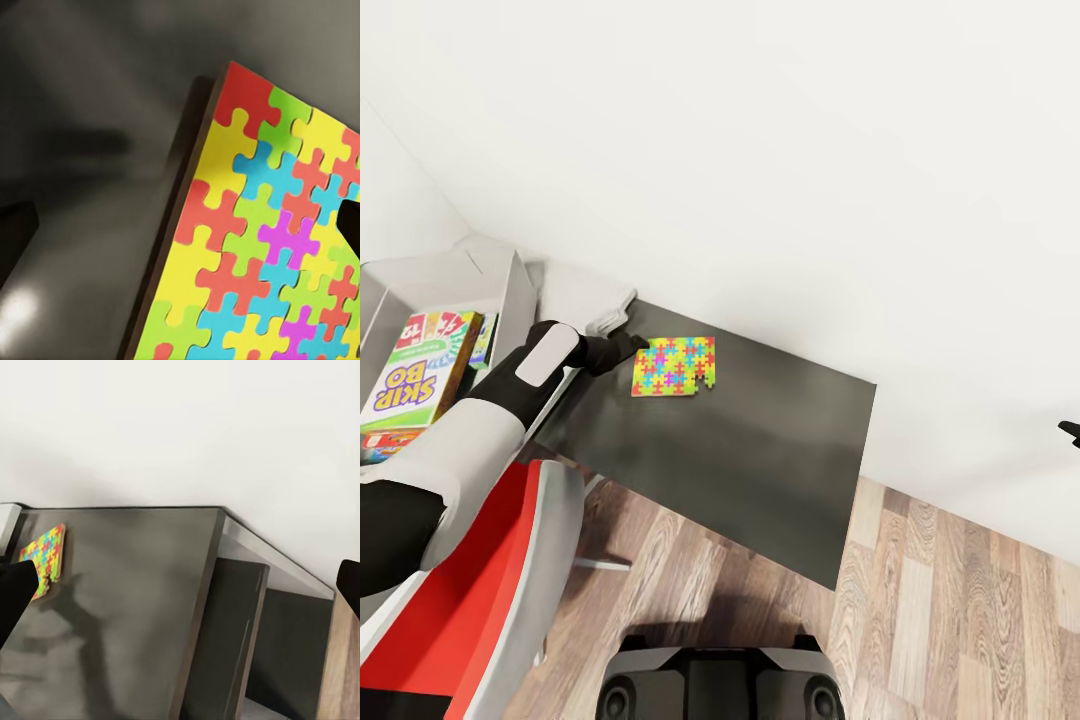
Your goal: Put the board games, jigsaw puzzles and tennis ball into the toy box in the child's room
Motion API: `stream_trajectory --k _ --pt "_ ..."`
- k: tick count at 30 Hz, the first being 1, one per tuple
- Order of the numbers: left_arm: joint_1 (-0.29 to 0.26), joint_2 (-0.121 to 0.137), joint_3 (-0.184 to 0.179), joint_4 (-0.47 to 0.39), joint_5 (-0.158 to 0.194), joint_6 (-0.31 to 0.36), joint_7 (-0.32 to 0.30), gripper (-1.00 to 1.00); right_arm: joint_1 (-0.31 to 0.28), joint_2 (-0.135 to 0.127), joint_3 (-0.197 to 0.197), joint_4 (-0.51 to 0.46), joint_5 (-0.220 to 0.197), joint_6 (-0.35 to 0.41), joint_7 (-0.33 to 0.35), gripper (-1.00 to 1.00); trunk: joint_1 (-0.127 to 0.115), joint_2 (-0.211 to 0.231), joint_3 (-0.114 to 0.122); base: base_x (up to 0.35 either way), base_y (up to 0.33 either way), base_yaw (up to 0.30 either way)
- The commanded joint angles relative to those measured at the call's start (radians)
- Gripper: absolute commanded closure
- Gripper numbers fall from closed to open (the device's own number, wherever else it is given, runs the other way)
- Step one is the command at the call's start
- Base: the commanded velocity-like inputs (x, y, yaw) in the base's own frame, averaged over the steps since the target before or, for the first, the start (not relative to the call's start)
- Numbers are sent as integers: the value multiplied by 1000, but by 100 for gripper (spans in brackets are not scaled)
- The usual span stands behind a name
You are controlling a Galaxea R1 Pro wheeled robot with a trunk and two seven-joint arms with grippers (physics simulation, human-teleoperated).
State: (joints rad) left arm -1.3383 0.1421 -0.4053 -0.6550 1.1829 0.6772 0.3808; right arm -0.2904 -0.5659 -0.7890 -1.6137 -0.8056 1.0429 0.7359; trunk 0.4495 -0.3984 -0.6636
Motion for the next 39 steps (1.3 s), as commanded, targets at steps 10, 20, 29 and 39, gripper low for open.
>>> stream_trajectory --k 10,20,29,39 --pt "0 1 -6 3 11 -3 9 -100 -1 0 -2 0 5 4 6 -100 1 -2 -4 0 0 -1" --pt "1 1 -6 10 11 -6 9 -100 -1 0 -2 0 6 4 7 -100 1 -2 -4 0 0 -148" --pt "3 1 -6 12 11 -7 9 -100 -1 0 -2 0 5 4 6 -100 1 -2 -4 0 0 -169" --pt "4 -1 -7 12 10 -7 9 -100 -1 0 -2 0 6 4 6 -100 1 -2 -4 0 0 -29"
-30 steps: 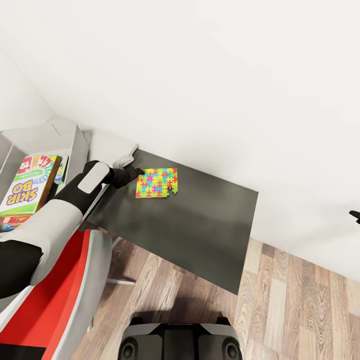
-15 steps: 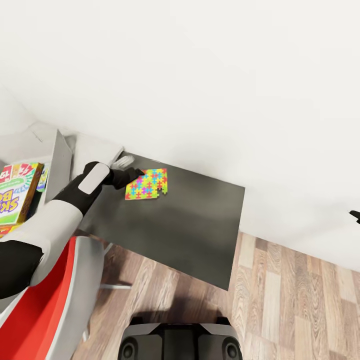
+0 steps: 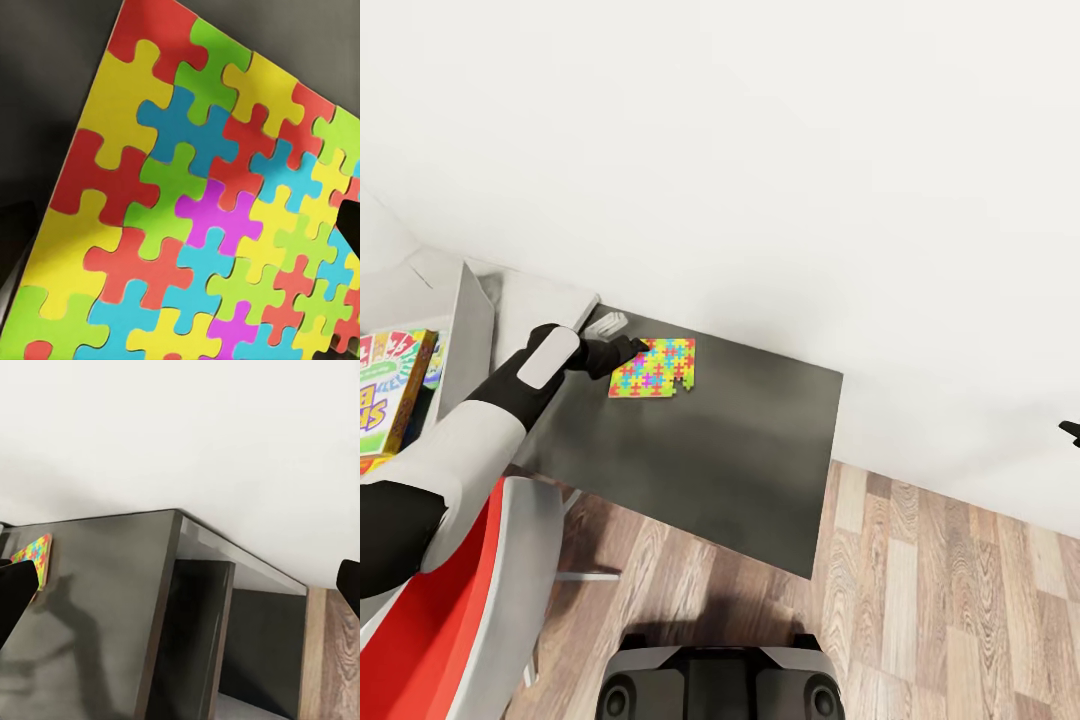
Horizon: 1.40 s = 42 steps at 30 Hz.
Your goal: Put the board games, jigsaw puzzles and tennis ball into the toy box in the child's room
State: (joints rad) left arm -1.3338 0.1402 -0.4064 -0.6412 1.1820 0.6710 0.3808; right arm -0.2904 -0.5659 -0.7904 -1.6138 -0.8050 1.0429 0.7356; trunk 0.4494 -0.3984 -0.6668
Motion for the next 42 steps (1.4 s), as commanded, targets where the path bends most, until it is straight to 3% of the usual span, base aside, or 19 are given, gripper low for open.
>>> stream_trajectory --k 1,12,26,42 --pt "-1 1 -6 -2 10 -1 9 -100 -1 0 -1 0 5 4 7 -100 1 -2 -1 0 0 -8" --pt "-1 1 -6 -2 10 0 9 -100 -1 0 -1 0 5 4 7 -100 1 -2 -1 0 0 -15" --pt "-1 -9 -6 -2 10 0 9 -100 -1 0 0 0 4 4 7 -100 1 -2 -1 0 0 -197" --pt "23 -9 -3 -15 15 -2 -2 -100 -1 1 0 0 4 4 6 -100 1 -2 -1 -32 -11 -18"
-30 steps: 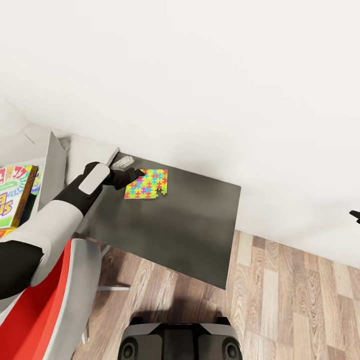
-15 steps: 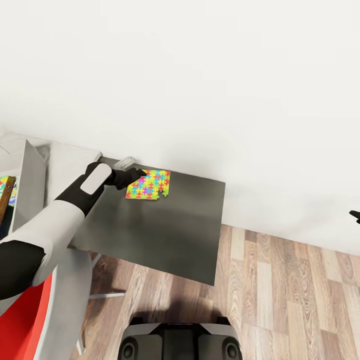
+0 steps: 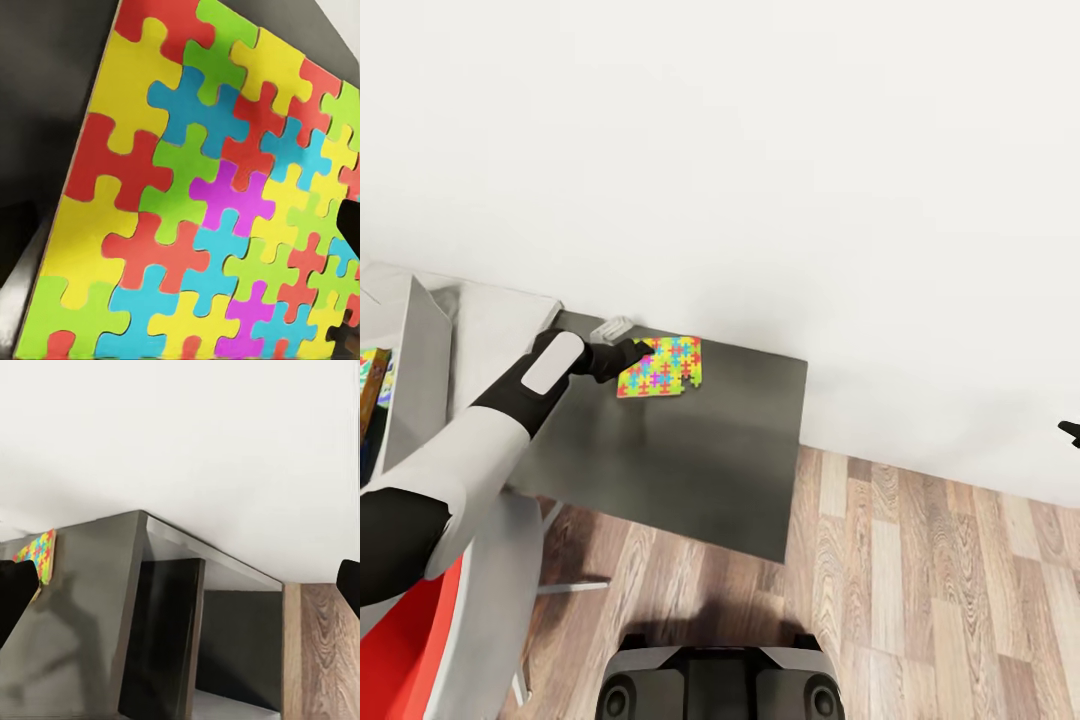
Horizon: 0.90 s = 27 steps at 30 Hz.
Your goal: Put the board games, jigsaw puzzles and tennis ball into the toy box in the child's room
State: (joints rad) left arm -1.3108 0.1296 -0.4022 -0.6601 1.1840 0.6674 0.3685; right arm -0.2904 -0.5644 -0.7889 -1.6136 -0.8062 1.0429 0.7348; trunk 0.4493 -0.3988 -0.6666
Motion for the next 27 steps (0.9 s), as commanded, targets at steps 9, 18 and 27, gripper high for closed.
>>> stream_trajectory --k 9,18,27 --pt "0 0 -7 3 14 0 10 -100 -1 -2 -2 0 6 4 6 -100 1 -1 -1 -33 -9 -1" --pt "-1 1 -6 2 13 0 11 -100 -1 -2 -2 0 6 4 6 -100 1 -1 -1 -6 -2 -139" --pt "-1 1 -7 2 12 0 11 -100 -1 -2 -1 0 6 4 7 -100 1 -1 -1 -1 0 -218"
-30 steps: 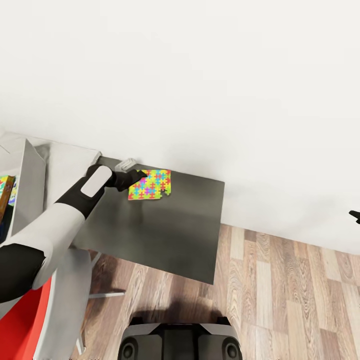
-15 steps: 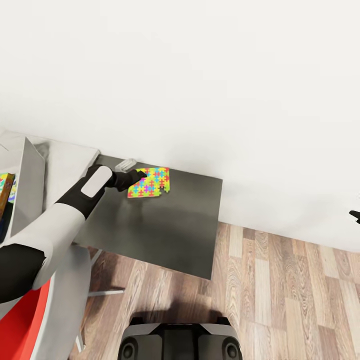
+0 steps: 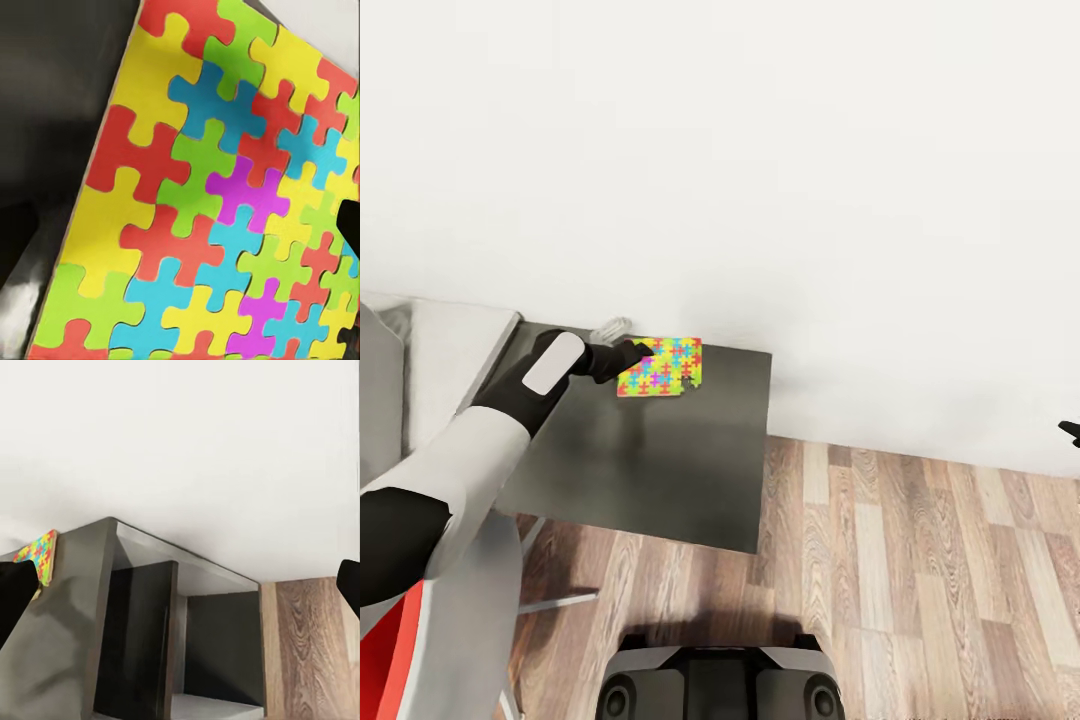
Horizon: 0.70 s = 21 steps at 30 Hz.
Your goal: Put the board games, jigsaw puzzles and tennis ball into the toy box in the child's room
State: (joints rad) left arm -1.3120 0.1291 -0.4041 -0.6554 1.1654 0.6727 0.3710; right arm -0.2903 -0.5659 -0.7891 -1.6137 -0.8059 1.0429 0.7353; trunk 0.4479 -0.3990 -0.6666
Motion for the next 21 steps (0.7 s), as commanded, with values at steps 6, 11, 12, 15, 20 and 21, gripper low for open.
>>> stream_trajectory --k 6,11,12,15,20,21 --pt "1 1 -5 -3 31 -5 8 -100 -1 0 -1 0 5 4 6 -100 2 -1 -1 0 0 -64" --pt "1 1 -6 -3 31 -5 8 -100 -1 0 -1 0 5 4 6 -100 2 -1 -1 0 0 -20" --pt "1 1 -6 -3 31 -5 8 -100 -1 0 -1 0 6 4 6 -100 2 -1 -1 0 0 -11" --pt "1 1 -7 -3 31 -6 8 -100 -1 0 -1 0 5 4 6 -100 2 -1 -1 0 0 -7" --pt "2 0 -7 -3 31 -7 8 -100 -1 0 -1 0 5 4 6 -100 2 -1 -1 0 0 -10" --pt "2 0 -7 -3 31 -7 8 -100 -1 0 -1 0 5 4 6 -100 2 -1 -1 0 0 -59"
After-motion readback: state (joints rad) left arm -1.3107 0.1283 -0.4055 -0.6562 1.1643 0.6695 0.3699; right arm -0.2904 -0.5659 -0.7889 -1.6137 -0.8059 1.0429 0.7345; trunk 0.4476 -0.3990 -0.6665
